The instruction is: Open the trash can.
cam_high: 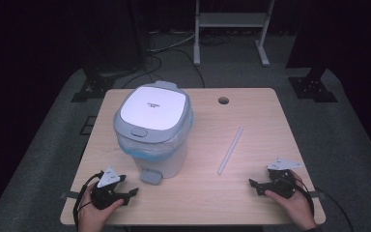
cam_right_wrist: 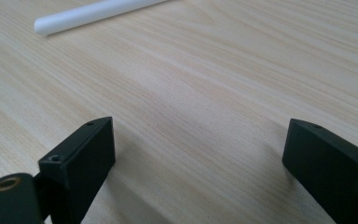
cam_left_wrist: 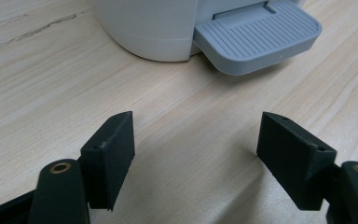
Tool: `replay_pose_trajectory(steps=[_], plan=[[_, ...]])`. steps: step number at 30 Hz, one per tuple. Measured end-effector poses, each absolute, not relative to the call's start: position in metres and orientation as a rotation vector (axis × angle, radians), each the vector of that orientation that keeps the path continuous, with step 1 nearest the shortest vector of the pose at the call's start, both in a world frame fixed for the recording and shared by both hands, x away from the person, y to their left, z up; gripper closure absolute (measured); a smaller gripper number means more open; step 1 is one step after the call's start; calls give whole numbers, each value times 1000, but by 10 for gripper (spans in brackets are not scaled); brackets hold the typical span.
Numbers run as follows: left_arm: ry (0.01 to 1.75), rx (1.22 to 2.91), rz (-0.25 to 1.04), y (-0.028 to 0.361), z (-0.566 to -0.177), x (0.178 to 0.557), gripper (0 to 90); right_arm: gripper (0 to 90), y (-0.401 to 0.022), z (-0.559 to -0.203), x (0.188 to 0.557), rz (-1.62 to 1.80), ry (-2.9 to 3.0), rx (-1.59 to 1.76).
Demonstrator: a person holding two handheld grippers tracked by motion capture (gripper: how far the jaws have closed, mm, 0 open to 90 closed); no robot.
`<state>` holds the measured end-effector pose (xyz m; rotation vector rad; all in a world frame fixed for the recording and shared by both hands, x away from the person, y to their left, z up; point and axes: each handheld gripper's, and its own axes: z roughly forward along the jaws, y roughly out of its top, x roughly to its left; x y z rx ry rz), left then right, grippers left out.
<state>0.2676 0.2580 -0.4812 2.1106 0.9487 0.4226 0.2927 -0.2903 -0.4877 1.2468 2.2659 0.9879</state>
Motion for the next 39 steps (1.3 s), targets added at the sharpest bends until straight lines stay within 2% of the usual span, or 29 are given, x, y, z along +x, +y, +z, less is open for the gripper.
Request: replay_pose_trajectory(steps=[2,9,10,15,20,26,34,39], plan=[[956,2082,421,259,-480,266,331,79,-290,-488,293,989,2264,1247],[952,2043,426,258,-475,265,413,79,-290,-488,293,989,2264,1246],[939,2040,411,258,-473,265,476,79,-290,-488,293,989,2264,1246],[924,2014,393,256,-468,263,573,79,-290,-488,293,990,2264,1246],[910,2012,382,252,-463,261,719,79,-290,-488,293,989,2264,1246],[899,1984,376,247,-458,260,851,79,-290,-488,293,989,2264,1246],[905,1975,373,242,-454,260,900,79,-290,-488,293,989,2264,1246],[922,1960,373,241,-450,260,900,79,-290,-488,293,989,2264,1246]])
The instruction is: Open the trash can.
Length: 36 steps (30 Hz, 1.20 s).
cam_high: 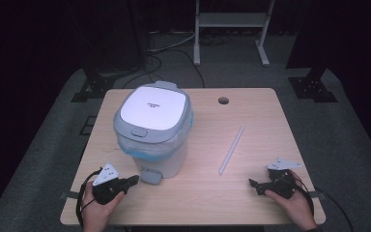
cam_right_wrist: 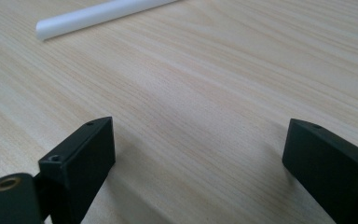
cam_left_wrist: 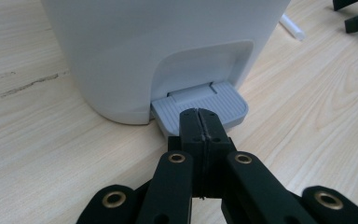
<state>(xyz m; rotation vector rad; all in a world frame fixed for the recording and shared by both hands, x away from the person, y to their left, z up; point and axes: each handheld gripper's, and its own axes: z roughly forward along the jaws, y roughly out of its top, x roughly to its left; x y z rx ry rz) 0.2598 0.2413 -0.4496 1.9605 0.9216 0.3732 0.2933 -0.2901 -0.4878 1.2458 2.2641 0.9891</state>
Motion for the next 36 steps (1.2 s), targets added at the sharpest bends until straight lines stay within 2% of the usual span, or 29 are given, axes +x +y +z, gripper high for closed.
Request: replay_pose_trajectory(steps=[36], plan=[[907,2006,386,203,-456,287,900,79,-290,-488,293,989,2264,1246]])
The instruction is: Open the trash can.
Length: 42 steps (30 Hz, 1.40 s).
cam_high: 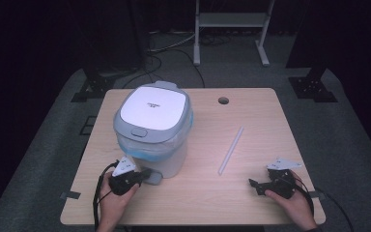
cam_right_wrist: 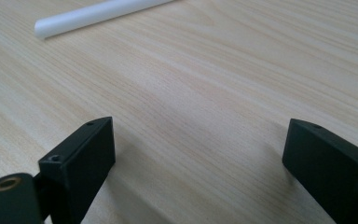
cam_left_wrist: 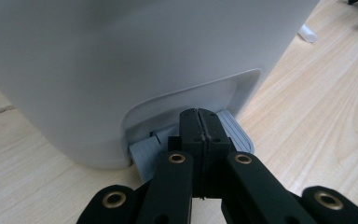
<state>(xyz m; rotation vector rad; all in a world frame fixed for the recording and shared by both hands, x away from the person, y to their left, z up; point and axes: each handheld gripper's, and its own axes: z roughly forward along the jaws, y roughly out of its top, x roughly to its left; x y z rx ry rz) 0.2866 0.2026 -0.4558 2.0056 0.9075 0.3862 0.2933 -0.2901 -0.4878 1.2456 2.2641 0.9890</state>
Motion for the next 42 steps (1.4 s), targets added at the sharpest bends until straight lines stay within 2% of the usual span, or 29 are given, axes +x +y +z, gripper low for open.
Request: replay_pose_trajectory(steps=[14,42], plan=[[905,2023,416,197,-459,289,900,79,-290,-488,293,989,2264,1246],[945,2003,391,198,-463,289,900,79,-290,-488,293,989,2264,1246]])
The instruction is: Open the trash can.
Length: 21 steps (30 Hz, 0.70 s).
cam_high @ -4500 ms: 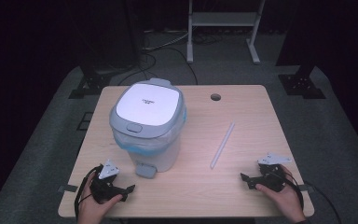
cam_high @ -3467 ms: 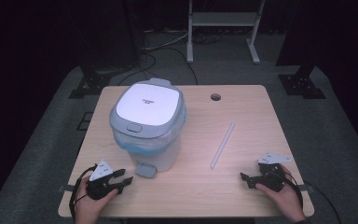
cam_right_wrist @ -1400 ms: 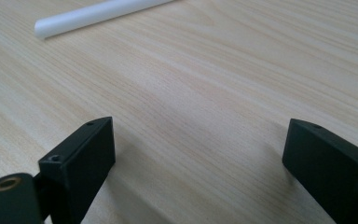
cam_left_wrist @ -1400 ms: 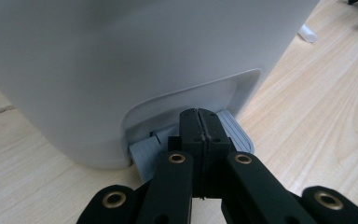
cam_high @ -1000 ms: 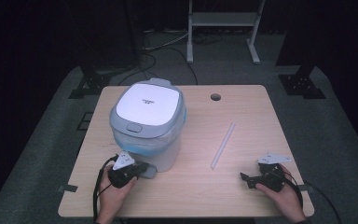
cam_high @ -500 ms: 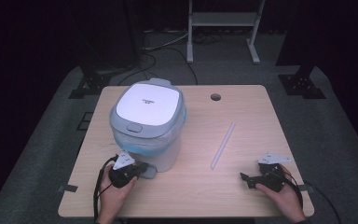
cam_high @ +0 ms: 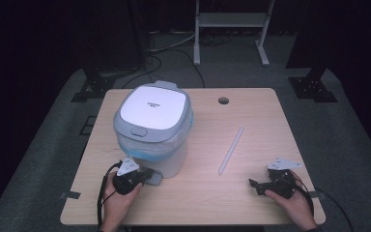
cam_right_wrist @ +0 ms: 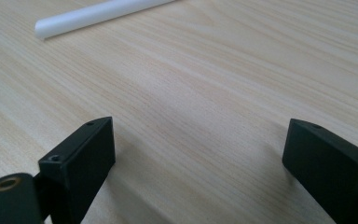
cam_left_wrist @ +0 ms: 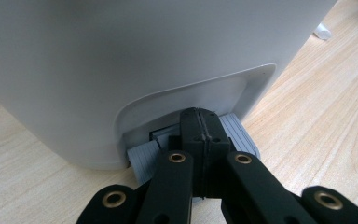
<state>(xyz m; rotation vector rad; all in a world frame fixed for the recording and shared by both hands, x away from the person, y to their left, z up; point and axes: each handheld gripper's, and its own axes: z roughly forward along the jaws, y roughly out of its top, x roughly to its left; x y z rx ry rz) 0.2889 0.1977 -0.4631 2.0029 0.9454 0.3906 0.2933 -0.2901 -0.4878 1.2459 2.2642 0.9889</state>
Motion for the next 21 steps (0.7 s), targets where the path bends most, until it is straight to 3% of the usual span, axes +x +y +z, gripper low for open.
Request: replay_pose_trajectory(steps=[21], plan=[[955,2011,390,197,-466,289,900,79,-290,-488,294,988,2263,1249]])
